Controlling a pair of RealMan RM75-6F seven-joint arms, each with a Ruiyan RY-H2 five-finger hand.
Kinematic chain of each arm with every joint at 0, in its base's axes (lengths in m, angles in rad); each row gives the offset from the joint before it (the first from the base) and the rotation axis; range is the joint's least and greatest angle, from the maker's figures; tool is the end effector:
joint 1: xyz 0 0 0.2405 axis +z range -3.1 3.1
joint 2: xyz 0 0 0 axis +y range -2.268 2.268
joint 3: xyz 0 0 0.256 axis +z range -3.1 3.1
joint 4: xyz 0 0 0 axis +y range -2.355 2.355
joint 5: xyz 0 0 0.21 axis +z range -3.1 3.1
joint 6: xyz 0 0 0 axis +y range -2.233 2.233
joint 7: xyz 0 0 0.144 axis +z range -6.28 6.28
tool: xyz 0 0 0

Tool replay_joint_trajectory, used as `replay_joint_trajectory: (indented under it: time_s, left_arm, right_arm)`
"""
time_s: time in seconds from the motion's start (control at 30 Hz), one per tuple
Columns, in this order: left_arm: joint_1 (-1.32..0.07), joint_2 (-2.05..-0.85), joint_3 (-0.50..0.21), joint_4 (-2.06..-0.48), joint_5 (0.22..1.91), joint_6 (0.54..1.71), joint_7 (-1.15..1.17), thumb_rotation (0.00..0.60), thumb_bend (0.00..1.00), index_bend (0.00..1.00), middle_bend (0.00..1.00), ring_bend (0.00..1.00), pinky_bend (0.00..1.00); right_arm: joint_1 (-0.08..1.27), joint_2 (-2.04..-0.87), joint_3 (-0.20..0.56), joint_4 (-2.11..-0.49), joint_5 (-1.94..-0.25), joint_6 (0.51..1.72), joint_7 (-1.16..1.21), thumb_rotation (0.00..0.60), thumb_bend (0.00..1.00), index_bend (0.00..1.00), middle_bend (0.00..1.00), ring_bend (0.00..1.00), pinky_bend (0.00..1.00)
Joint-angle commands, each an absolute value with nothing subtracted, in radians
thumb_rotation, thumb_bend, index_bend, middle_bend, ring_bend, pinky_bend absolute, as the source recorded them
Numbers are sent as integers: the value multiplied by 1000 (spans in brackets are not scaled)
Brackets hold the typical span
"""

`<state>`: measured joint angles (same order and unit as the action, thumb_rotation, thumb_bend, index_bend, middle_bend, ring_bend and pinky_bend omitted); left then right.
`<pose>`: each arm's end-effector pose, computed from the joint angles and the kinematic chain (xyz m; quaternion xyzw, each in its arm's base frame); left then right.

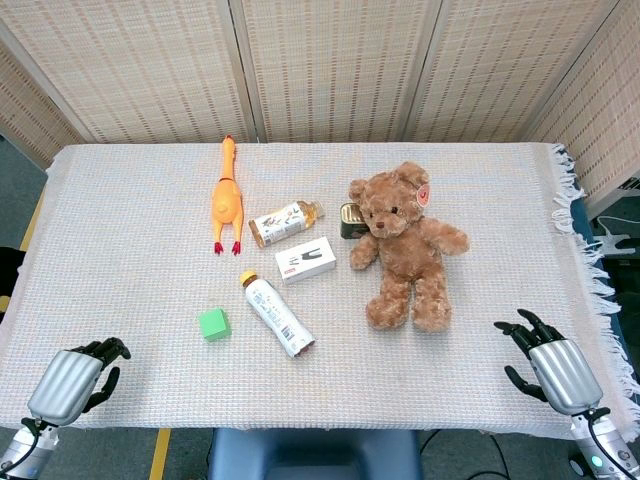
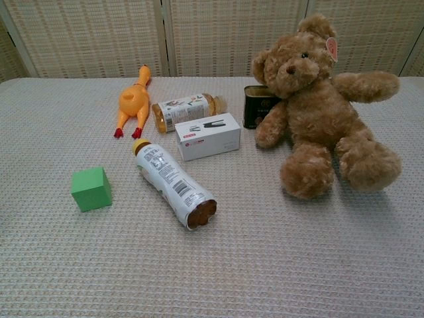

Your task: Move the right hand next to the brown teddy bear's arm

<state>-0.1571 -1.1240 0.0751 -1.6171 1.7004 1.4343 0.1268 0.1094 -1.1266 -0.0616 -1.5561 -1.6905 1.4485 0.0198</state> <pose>-0.2845 0.1705 0.1235 -0.7173 -0.3258 -0.3566 0.5021 -0.3044 -0.1618 0.1314 0.6854 -0.3721 0.3706 0.5044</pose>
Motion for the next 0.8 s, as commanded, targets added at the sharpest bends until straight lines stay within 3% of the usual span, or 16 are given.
replay_joint_trajectory:
  time_s: [0.03, 0.4, 0.63, 0.8]
  left_arm:
    - [-157, -1126, 75, -1614, 1701, 1434, 129, 600, 566, 409, 353, 455, 668]
    - [-160, -1124, 72, -1616, 1696, 1430, 119, 600, 566, 409, 353, 455, 668]
    - [-165, -1121, 72, -1612, 1672, 1404, 109, 600, 567, 409, 354, 455, 668]
    - [-155, -1116, 73, -1619, 1683, 1430, 107, 600, 566, 409, 354, 455, 667]
  right_arm:
    - [112, -1125, -58, -1559, -1684, 1443, 21, 600, 207, 199, 321, 106, 342]
    - [132, -1170, -6, -1526, -1666, 1472, 64, 600, 207, 210, 319, 106, 342]
    - [177, -1357, 114, -1303, -1660, 1591, 111, 600, 207, 249, 252, 106, 342]
    - [256, -1495, 185, -1106, -1634, 1596, 159, 600, 199, 266, 244, 102, 342]
